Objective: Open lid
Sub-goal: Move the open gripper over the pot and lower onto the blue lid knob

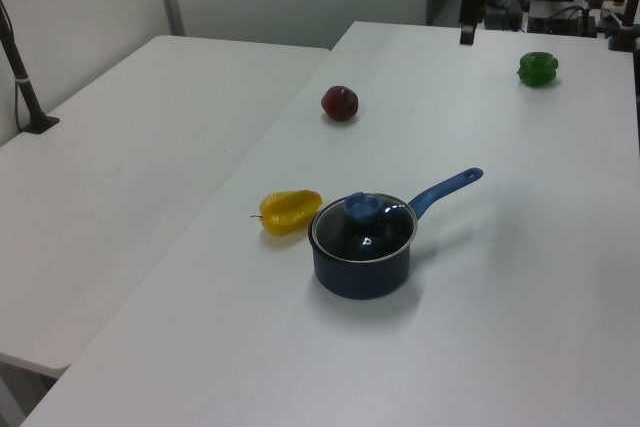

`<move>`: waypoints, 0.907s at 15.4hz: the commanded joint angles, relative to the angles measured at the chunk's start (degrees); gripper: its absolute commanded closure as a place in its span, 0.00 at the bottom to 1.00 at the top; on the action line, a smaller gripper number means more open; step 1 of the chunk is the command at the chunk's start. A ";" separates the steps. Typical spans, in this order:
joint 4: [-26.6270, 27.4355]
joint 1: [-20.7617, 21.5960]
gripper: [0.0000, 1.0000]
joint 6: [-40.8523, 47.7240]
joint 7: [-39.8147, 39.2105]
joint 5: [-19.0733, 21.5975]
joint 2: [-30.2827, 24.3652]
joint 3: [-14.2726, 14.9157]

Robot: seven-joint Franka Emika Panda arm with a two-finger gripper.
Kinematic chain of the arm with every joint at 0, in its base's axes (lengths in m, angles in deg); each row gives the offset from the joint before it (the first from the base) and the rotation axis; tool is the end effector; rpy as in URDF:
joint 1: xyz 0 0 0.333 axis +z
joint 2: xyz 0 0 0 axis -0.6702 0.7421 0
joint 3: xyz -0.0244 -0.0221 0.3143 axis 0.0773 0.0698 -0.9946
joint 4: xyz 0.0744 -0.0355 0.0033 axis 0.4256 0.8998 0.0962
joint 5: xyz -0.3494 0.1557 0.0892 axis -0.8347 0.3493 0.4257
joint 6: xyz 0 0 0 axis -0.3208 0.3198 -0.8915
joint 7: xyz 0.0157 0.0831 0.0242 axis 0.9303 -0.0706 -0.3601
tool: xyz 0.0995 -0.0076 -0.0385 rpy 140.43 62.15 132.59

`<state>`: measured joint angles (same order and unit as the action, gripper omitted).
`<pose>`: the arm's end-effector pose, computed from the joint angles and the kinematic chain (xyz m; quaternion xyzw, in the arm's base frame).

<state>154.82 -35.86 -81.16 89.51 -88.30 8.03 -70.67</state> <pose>0.5712 0.0905 0.5977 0.9964 0.0752 0.0366 0.0135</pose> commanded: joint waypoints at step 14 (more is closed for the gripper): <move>0.74 17.41 0.00 -28.29 22.55 -3.30 16.14 -3.96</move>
<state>155.69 -20.43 -106.13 106.12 -88.65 22.11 -75.19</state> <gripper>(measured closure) 0.000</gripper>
